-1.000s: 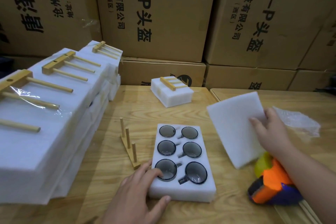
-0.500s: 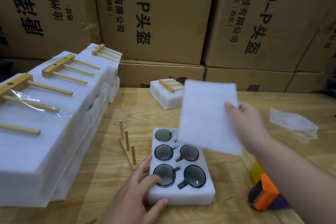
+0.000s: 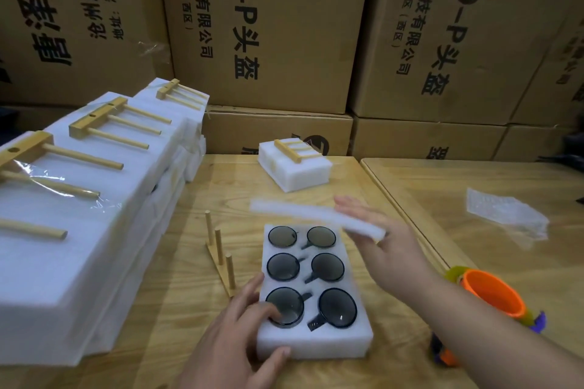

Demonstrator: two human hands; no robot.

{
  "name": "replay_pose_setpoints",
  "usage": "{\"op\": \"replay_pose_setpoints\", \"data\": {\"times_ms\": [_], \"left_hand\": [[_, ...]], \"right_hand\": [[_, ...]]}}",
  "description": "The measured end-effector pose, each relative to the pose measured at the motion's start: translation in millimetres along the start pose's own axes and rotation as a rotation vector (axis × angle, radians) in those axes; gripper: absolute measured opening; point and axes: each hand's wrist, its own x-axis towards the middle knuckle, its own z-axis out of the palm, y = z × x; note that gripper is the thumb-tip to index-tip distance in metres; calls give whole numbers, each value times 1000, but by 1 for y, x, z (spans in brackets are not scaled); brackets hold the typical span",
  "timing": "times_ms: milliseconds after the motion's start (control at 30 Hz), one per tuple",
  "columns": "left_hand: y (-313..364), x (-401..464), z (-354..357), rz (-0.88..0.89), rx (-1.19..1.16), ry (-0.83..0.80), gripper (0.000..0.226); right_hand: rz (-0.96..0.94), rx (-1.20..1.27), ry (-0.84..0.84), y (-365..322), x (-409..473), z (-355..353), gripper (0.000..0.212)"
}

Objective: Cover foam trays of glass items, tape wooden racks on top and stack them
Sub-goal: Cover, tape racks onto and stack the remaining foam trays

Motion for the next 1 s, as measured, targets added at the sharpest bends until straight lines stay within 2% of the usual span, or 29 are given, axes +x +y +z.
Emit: {"op": "replay_pose_setpoints", "data": {"times_ms": [100, 267, 500, 600, 667, 767, 833, 867, 933, 1000], "left_hand": [[1, 1, -2, -80, -73, -2, 84], [2, -1, -1, -179, -79, -33, 122], [0, 2, -3, -173, -40, -85, 114], [-2, 2, -2, -146, -27, -101, 111], [-3, 2, -1, -127, -19, -106, 109], [-4, 2, -1, -83, 12, -119, 105], [-5, 2, -1, -57, 28, -130, 106], [-5, 2, -2, -48, 27, -133, 105], [-5, 2, -4, -35, 6, -137, 100], [-3, 3, -6, -36, 1, -141, 96]], "right_hand": [[18, -59, -193, 10, -13, 4, 49], [176, 52, -242, 18, -25, 6, 49], [218, -70, -424, 22, -32, 2, 44], [239, -197, -537, 25, -27, -4, 74], [295, -186, -515, 25, -22, -5, 78], [348, -169, -402, 21, -17, 2, 53], [331, -219, -386, 22, -19, 12, 29], [341, -235, -405, 24, -22, 17, 28], [368, -231, -413, 30, -29, 25, 52], [387, -196, -380, 32, -31, 30, 61]]}}
